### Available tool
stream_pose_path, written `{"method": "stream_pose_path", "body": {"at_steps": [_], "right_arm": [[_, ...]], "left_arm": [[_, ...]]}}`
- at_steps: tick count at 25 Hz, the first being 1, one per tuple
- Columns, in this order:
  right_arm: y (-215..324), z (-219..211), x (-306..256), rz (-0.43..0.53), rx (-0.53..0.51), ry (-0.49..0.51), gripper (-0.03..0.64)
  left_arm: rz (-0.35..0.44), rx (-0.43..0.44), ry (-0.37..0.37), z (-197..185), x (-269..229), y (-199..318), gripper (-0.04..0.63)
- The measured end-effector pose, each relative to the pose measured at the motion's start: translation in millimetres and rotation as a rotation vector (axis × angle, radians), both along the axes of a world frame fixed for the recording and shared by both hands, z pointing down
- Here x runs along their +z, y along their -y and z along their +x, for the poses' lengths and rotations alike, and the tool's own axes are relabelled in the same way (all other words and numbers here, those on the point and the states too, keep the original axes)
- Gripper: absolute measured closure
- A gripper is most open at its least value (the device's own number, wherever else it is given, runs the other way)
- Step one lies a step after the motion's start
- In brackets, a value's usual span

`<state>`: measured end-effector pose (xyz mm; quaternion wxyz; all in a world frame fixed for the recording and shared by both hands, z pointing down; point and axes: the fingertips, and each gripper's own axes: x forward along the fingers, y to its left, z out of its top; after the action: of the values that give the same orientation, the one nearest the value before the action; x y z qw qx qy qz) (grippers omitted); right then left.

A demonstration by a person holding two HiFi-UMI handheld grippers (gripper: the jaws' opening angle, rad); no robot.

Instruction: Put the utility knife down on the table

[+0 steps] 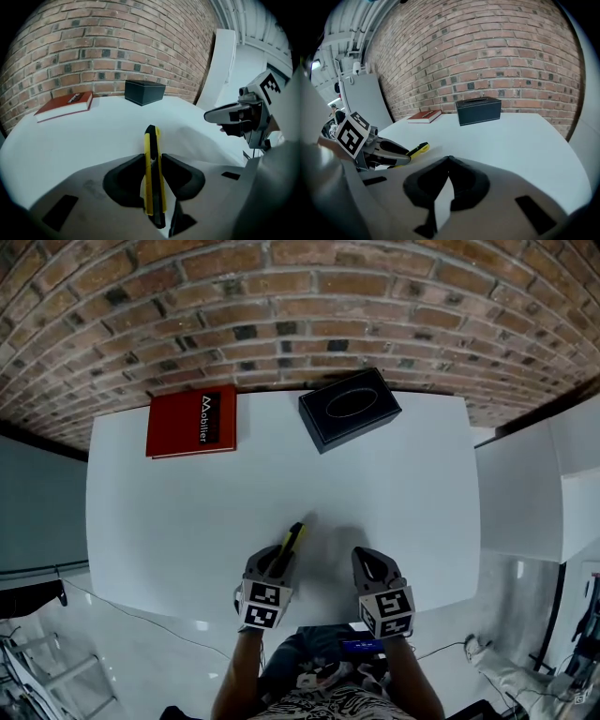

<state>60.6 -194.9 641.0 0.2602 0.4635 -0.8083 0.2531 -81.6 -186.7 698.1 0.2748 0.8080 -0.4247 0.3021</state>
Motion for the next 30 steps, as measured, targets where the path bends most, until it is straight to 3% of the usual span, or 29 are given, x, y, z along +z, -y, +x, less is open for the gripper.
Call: {"method": "stream_pose_path", "body": {"at_steps": [10,23,27,30], "right_arm": [[12,-5,-4,0.001,0.009,0.004,0.615],[16,-2,-14,0.037,0.0,-0.007,0.615],[17,-1,-21,0.055,0.004,-0.001,0.615],[18,-5,-29,0.074,0.0,-0.001,0.615]], "left_arm": [[-0.078,0.019,-0.006,0,12,0,0.477],[-0.076,0.011,0.033,5,20,-5,0.476],[-0.078,-0.01,0.01,8,10,-1,0.411],[-0.058,-0.04,-0.02,6,0,3,0.402]]}}
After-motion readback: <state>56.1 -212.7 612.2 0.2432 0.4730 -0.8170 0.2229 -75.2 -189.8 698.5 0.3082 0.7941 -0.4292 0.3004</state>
